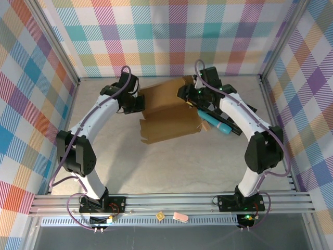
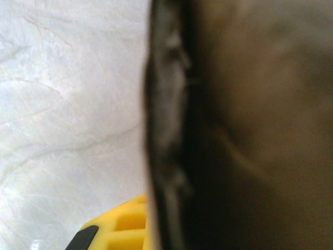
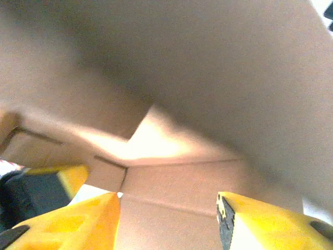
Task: Fold the paper box
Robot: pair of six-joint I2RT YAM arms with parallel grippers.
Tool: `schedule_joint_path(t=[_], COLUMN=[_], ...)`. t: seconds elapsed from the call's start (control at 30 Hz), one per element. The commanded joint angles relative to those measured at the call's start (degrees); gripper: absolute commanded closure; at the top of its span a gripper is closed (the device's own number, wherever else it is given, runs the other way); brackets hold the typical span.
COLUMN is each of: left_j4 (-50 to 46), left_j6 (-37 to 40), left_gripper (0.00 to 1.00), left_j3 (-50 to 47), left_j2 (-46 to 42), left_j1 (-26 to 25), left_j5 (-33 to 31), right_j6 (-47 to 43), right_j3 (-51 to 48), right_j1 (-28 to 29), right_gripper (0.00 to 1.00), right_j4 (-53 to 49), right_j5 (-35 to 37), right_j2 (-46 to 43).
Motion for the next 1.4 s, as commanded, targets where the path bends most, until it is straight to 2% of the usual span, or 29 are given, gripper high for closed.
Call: schedule_joint_path(t=[0.0, 0.07, 0.17, 0.3, 0.4, 0.5, 0.63, 0.93, 1.37], left_j4=[1.5, 1.3, 1.5, 2.6, 3.8, 4.2, 4.7, 3.7, 3.8], left_j6=[3.0, 4.9, 7.3, 9.4, 10.4, 11.8, 12.0, 12.1, 10.4], left_gripper=[1.00, 1.00, 1.00, 1.00, 1.00, 1.00, 1.00, 1.00, 1.00], left_j3=[3.7, 5.3, 7.0, 9.5, 11.1, 12.3, 11.7, 10.5, 9.4], left_j2=[2.2, 3.3, 5.1, 8.4, 10.9, 12.8, 14.0, 13.7, 12.3], left_j1=[1.7, 2.3, 3.9, 6.1, 7.2, 7.4, 7.4, 7.4, 6.6], left_j5=[4.1, 6.7, 12.6, 22.1, 29.4, 35.8, 40.4, 40.7, 39.6], right_j6=[-4.4, -3.6, -2.1, 3.6, -3.3, -9.0, -12.5, -20.9, -21.6], right_j3=[2.7, 2.6, 1.6, 2.4, 9.0, 11.1, 13.3, 17.6, 18.4], right_j1=[-4.8, -9.8, -17.2, -24.9, -25.7, -25.6, -25.2, -21.1, -17.8], right_gripper=[0.44, 0.43, 0.46, 0.50, 0.56, 0.54, 0.53, 0.54, 0.55], right_j4=[-2.6, -0.8, 3.1, 11.4, 3.7, 1.5, 0.1, -8.7, -10.1], right_j5=[-8.8, -15.3, -21.0, -32.7, -37.0, -39.8, -41.9, -41.4, -40.7], right_j2=[-5.4, -7.0, -8.2, -4.6, 1.6, 3.7, 4.6, 5.7, 4.3])
